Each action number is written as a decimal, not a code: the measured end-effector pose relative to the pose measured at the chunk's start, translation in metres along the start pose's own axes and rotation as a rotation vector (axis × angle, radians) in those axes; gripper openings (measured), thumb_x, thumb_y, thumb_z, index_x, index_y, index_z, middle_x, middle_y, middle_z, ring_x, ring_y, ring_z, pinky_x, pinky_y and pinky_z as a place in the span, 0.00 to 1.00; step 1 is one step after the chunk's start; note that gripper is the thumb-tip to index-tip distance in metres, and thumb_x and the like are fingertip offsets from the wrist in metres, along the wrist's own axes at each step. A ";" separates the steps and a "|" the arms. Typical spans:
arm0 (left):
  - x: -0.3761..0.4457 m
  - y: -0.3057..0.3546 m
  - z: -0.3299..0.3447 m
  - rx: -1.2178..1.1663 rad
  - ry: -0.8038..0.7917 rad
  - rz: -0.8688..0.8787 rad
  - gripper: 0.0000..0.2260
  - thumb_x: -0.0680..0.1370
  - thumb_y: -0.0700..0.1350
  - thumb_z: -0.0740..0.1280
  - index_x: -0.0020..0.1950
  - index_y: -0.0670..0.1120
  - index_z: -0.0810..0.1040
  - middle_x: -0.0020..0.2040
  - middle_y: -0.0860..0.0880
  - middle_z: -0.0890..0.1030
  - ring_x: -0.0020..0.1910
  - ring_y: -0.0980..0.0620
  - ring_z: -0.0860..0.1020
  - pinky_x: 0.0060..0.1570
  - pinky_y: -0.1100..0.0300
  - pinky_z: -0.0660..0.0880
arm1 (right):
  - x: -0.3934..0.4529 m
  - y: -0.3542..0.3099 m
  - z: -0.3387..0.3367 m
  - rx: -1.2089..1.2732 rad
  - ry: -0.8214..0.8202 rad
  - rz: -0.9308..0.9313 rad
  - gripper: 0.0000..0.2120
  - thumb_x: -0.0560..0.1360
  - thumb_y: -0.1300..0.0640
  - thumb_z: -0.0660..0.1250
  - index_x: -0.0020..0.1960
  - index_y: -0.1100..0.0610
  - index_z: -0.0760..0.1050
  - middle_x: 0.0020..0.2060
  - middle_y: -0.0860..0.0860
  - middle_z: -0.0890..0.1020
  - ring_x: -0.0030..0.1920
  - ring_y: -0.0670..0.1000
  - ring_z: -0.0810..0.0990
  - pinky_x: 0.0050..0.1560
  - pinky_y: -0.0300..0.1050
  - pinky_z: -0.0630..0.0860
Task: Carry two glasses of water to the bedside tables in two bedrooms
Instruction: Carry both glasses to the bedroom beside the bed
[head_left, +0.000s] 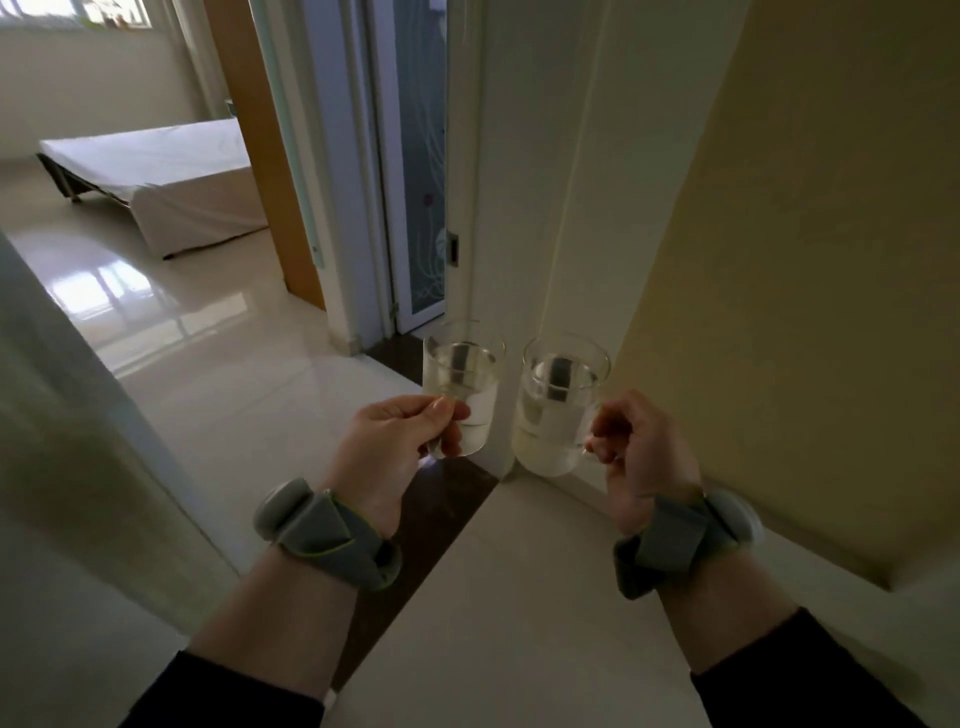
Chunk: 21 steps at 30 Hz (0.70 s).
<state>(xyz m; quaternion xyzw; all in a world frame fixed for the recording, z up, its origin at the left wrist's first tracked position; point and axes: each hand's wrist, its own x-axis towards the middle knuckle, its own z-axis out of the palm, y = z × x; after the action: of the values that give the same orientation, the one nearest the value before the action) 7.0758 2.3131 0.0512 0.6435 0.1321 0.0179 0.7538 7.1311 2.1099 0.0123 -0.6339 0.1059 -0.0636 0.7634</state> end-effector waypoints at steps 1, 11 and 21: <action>0.016 0.004 -0.004 0.021 -0.002 0.008 0.11 0.78 0.42 0.62 0.40 0.46 0.83 0.33 0.50 0.82 0.35 0.54 0.78 0.39 0.64 0.74 | 0.015 0.001 0.012 0.015 0.000 0.000 0.10 0.58 0.49 0.65 0.20 0.51 0.74 0.19 0.46 0.72 0.22 0.46 0.66 0.28 0.44 0.65; 0.158 0.027 -0.025 0.073 0.105 0.005 0.11 0.77 0.45 0.65 0.38 0.53 0.85 0.35 0.52 0.84 0.34 0.57 0.80 0.48 0.55 0.76 | 0.144 0.001 0.106 0.011 -0.089 0.008 0.11 0.59 0.49 0.64 0.20 0.51 0.76 0.18 0.46 0.73 0.21 0.45 0.68 0.34 0.47 0.68; 0.306 0.057 -0.026 0.007 0.380 0.010 0.08 0.76 0.44 0.66 0.39 0.47 0.84 0.37 0.46 0.84 0.41 0.47 0.79 0.50 0.53 0.76 | 0.300 -0.009 0.209 0.043 -0.291 0.030 0.18 0.74 0.64 0.60 0.25 0.58 0.70 0.18 0.49 0.70 0.24 0.49 0.66 0.36 0.47 0.68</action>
<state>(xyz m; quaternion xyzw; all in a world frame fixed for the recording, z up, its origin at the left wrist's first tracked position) 7.3729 2.4083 0.0495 0.6317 0.2689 0.1425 0.7130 7.4725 2.2380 0.0333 -0.6181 0.0024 0.0380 0.7851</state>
